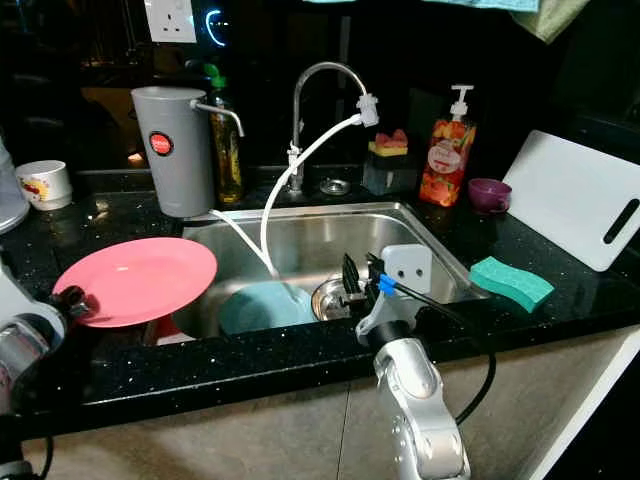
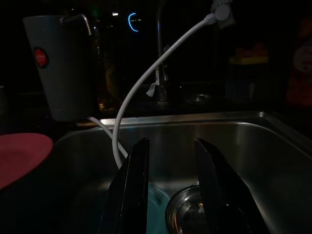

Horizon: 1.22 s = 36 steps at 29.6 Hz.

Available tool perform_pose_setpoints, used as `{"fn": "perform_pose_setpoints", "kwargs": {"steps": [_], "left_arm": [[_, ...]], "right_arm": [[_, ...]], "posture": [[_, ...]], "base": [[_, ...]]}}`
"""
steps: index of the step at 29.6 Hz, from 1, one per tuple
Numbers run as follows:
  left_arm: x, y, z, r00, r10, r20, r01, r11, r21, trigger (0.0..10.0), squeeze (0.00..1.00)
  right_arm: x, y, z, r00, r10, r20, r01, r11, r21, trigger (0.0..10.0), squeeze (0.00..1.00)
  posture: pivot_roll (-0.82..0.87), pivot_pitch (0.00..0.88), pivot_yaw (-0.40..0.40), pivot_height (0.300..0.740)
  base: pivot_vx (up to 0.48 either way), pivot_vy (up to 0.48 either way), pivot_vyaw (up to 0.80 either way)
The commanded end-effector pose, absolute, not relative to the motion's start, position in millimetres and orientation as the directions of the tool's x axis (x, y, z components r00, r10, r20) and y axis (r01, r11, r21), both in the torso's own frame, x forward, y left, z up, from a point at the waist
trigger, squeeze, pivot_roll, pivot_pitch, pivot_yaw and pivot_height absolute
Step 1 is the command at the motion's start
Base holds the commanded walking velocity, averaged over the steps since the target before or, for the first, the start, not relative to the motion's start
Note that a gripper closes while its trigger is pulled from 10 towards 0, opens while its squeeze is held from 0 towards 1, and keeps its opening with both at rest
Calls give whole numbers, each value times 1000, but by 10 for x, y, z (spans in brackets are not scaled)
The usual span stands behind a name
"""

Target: Kitchen organization

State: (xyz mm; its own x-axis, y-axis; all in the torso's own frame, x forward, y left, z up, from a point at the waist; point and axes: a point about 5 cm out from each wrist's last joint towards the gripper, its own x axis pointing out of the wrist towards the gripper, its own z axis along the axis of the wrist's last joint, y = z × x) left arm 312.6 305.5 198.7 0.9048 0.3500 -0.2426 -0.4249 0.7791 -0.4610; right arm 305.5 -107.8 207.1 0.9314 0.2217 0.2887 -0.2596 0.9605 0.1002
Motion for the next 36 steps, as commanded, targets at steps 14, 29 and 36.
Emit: {"fn": "perform_pose_setpoints", "kwargs": {"steps": [14,29,36], "left_arm": [[3154,2971,2243,949,310,-52,-271,724,-634,0,0],[3182,2338,2685,947,-67,314,272,689,-672,10000,0],[3108,2200,2783,891,-175,420,429,629,-648,10000,0]], "right_arm": [[3067,-1094,2086,932,214,292,-255,961,111,10000,0],[3067,-1052,2179,914,261,311,-339,912,230,10000,0],[2965,-934,2296,837,396,377,-546,658,519,10000,0]], "posture": [[124,16,-58,740],[109,11,-54,740],[102,12,-53,740]], "base": [[0,0,0],[0,0,0],[0,0,0]]}}
